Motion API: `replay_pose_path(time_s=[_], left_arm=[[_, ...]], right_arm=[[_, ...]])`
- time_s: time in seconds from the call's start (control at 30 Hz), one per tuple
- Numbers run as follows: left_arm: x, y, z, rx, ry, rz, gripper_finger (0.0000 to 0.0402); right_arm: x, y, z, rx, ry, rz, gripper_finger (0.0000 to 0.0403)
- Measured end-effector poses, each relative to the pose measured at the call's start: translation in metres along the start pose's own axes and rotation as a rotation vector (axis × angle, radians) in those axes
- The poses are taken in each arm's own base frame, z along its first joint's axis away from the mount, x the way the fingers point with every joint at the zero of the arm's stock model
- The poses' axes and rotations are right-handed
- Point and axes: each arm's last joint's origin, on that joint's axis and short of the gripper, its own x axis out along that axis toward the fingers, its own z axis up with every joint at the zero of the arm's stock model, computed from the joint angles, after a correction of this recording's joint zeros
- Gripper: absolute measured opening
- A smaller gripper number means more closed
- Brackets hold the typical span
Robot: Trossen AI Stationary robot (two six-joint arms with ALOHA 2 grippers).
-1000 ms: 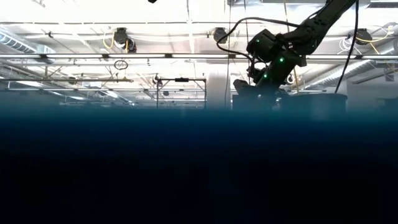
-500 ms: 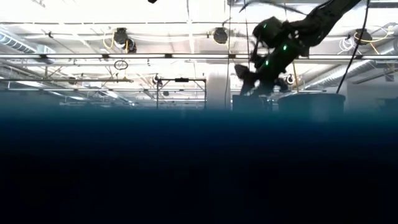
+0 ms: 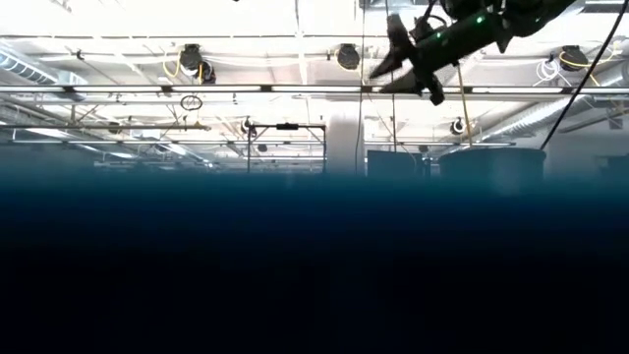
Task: Pick & Place Toys
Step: Put the blue game piece into the right gray bin
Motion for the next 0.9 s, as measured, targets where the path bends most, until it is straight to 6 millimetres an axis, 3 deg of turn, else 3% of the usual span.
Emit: replay_pose_path(time_s=[0.23, 0.5, 0.7, 0.9], left_arm=[[0.041, -0.009, -0.026, -0.008, 0.007, -0.092, 0.0237], [0.084, -0.007, -0.075, -0.107, 0.052, -0.172, 0.0237], [0.097, -0.016, -0.105, -0.147, 0.077, -0.221, 0.0237], [0.103, -0.025, -0.115, -0.202, 0.01, -0.214, 0.0237]], right_arm=[[-0.003, 0.028, -0.023, 0.088, 0.135, 0.211, 0.016], [-0.015, 0.059, -0.08, 0.366, 0.206, 0.436, 0.016], [-0.039, 0.083, -0.121, 0.472, 0.243, 0.555, 0.016], [-0.052, 0.096, -0.14, 0.334, 0.174, 0.475, 0.016]])
